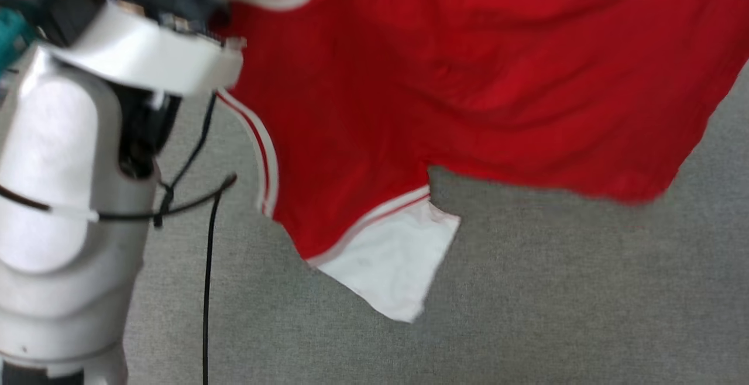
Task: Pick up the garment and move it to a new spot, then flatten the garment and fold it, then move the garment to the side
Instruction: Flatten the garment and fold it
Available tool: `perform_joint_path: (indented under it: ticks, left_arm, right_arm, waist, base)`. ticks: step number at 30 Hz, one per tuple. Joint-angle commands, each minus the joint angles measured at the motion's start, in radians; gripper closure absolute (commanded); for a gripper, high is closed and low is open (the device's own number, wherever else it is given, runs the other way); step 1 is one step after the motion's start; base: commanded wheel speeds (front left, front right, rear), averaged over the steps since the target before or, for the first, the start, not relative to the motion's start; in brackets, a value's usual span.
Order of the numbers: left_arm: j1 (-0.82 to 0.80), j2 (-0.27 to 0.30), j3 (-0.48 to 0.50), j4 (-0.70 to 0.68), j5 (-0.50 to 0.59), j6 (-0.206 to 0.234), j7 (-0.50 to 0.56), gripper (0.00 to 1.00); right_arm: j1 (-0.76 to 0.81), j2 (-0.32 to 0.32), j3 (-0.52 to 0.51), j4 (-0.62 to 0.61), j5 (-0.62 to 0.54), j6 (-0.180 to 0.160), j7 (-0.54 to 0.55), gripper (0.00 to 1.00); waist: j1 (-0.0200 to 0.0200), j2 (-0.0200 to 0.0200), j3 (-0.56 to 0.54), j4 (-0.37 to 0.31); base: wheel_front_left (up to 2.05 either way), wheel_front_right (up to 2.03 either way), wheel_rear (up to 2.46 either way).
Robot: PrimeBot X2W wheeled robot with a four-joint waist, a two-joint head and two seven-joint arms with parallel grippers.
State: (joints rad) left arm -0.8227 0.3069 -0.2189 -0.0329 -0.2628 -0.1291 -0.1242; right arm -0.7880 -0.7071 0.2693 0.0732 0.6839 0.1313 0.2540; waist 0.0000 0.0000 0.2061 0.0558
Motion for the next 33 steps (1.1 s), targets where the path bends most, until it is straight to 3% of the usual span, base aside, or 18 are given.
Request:
perform_joint_path:
  ticks: [1,9,21,27,33]
  left_arm:
    - [-0.078,0.010,-0.013,0.020,-0.016,0.000,0.007,1.00]
    - [-0.444,0.058,-0.075,0.159,-0.068,0.000,0.038,1.00]
    - [-0.907,0.125,-0.180,0.464,-0.143,0.000,-0.018,1.00]
    - [-1.032,0.139,-0.231,0.575,-0.173,0.000,-0.057,1.00]
    - [-1.054,0.139,-0.289,0.653,-0.217,0.000,-0.085,1.00]
  right_arm:
    - [-0.059,0.011,-0.025,0.000,-0.018,-0.001,0.010,1.00]
    - [-0.357,0.072,-0.060,0.079,-0.098,-0.001,0.044,1.00]
    - [-0.823,0.169,0.023,0.341,-0.215,-0.001,-0.025,1.00]
    - [-0.979,0.195,0.070,0.486,-0.239,-0.001,-0.092,1.00]
    - [-1.030,0.216,0.127,0.596,-0.223,-0.001,-0.137,1.00]
  waist:
    - [0.0000,0.0000,0.063,-0.001]
    - [0.0000,0.0000,0.216,-0.019]
    - [0.0000,0.0000,0.337,-0.040]
    - [0.0000,0.0000,0.373,-0.034]
    - [0.0000,0.0000,0.421,-0.029]
  base:
    - [0.00,0.00,0.00]
    - [0.00,0.00,0.00]
    - [0.00,0.00,0.00]
    - [0.00,0.00,0.00]
    - [0.00,0.00,0.00]
